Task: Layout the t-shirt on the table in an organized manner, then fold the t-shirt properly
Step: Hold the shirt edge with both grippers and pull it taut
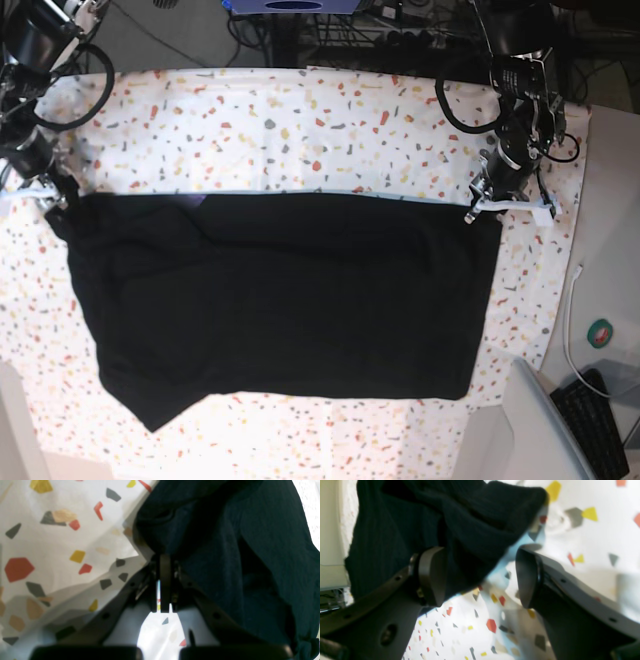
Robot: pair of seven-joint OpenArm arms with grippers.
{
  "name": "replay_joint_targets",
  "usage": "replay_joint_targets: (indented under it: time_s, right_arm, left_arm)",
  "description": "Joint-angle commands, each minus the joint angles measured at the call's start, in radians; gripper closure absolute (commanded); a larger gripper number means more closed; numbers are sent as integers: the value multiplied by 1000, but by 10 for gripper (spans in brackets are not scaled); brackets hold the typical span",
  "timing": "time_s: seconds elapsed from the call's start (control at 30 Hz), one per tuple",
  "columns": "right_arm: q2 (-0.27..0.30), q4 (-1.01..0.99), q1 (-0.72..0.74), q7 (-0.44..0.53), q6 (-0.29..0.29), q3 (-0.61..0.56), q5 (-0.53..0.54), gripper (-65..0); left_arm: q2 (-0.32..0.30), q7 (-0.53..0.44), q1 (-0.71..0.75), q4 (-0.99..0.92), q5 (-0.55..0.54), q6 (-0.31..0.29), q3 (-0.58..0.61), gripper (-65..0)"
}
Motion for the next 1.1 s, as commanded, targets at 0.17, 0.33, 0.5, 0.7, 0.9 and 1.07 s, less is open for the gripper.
replay_joint_targets:
  time_s: [0.17,0.33,0.5,0.7,0.9,1.07]
  right_arm:
    - [7,-50,26,-23,-15,-7,-25,-402]
    - [7,-51,26,-23,-15,-7,-25,-276]
    - [7,-51,26,-23,-15,-7,-25,-212]
    - [5,-51,21,-26,-15,-7,-25,-338]
    - [5,-51,20,-28,-15,-7,-25,-363]
    - [5,-51,18,-29,-15,-7,-25,-363]
  left_arm:
    - [-11,-12,1,19,-6,-7,-2,0]
    - [-17,-15,12,28,-6,-7,-2,-74]
    - [-14,-18,13,28,-6,-7,-2,-372]
    - [-8,-18,16,30,-6,-7,-2,-408]
    - [-11,-20,2,25,-6,-7,-7,-406]
    - [-8,-12,-10,13,-6,-7,-131,-406]
